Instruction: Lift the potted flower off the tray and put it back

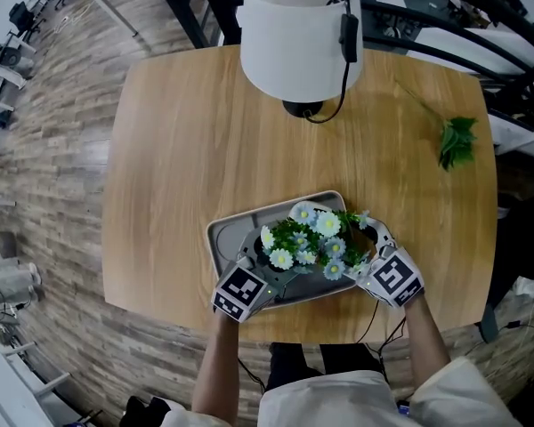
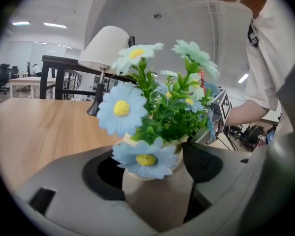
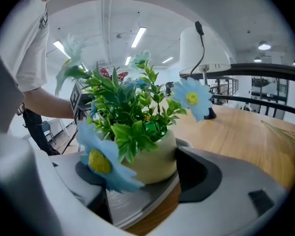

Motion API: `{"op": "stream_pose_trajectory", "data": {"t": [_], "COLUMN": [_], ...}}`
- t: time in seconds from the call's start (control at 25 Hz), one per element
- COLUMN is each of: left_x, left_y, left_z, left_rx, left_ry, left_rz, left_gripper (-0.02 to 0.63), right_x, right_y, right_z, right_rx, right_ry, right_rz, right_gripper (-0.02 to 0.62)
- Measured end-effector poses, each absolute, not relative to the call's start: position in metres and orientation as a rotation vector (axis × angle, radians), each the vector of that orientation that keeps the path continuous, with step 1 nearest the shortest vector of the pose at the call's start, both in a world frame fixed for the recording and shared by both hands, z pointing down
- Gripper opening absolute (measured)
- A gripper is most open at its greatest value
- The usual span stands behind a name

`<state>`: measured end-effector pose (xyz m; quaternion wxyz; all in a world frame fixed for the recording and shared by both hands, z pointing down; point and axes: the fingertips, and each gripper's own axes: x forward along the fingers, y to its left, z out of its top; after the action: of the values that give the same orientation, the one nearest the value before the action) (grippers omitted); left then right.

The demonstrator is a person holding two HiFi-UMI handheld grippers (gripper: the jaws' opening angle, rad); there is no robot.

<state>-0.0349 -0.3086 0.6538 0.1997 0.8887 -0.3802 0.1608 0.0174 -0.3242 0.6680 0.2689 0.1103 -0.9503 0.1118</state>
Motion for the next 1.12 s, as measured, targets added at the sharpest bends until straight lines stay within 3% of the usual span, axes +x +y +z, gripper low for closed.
{"op": "stream_pose_trajectory", "data": {"t": [0.56, 1.12], "left_x": [-0.043, -0.053], "left_y": [-0.307, -0.273], "left_z": [0.642, 0.569], "left_rx": [2.439, 2.519], "left_ry": [-1.150, -1.201], "left_rz": [0.386, 0.310], "left_gripper": [0.379, 0.374], "right_x": [0.006, -0.003], "right_y": [-0.326, -0.291], "right_z": [0.652, 0.585], "right_rx": [0.346, 0.389], "right_ry": [-2.580, -2.655], "right_rz": [0.278, 0.362], "right_gripper": [0.408, 0.410]}}
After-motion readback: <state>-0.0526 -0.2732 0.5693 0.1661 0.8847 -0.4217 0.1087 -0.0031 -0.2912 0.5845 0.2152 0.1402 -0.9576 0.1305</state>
